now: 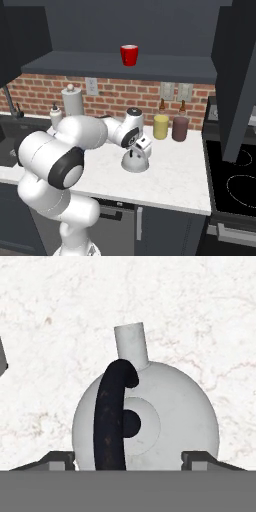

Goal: Pick the kettle from the counter and place it on the tray. Then pick the mug from the cabinet and place it on the tray. Then close the cabinet doors.

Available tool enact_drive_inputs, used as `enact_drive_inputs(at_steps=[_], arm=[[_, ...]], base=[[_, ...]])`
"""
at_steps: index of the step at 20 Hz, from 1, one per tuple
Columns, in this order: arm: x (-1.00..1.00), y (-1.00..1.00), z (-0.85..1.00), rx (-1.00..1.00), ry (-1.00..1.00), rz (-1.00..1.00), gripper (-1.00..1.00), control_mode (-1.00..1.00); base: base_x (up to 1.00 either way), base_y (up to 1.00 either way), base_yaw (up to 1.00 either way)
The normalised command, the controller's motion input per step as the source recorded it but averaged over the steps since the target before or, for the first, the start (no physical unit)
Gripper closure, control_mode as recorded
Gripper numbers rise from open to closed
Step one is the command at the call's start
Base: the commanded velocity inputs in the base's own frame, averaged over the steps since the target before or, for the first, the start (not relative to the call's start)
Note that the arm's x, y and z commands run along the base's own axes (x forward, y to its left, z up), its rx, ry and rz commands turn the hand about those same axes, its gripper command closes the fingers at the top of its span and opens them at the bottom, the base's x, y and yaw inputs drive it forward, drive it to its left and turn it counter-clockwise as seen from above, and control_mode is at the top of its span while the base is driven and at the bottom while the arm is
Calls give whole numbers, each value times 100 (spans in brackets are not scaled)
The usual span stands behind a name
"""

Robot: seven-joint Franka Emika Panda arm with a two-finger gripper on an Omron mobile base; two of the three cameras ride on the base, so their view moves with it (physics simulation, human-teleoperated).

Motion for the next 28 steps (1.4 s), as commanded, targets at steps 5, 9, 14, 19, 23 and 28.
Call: enact_drive_inputs(at_steps=[5, 9, 14, 19, 23, 28], arm=[[0, 0, -9, 0, -1, 2, 100, -100], [0, 0, -10, 0, 0, 0, 100, -100], [-10, 0, -8, 0, 0, 0, 100, -100], [-41, 1, 0, 0, -1, 0, 100, -100], [-72, 13, 10, 0, -7, 0, 100, -100], [-66, 47, 24, 0, -9, 0, 100, -100]], base=[[0, 0, 0], [0, 0, 0], [0, 0, 0], [0, 0, 0], [0, 0, 0], [0, 0, 0]])
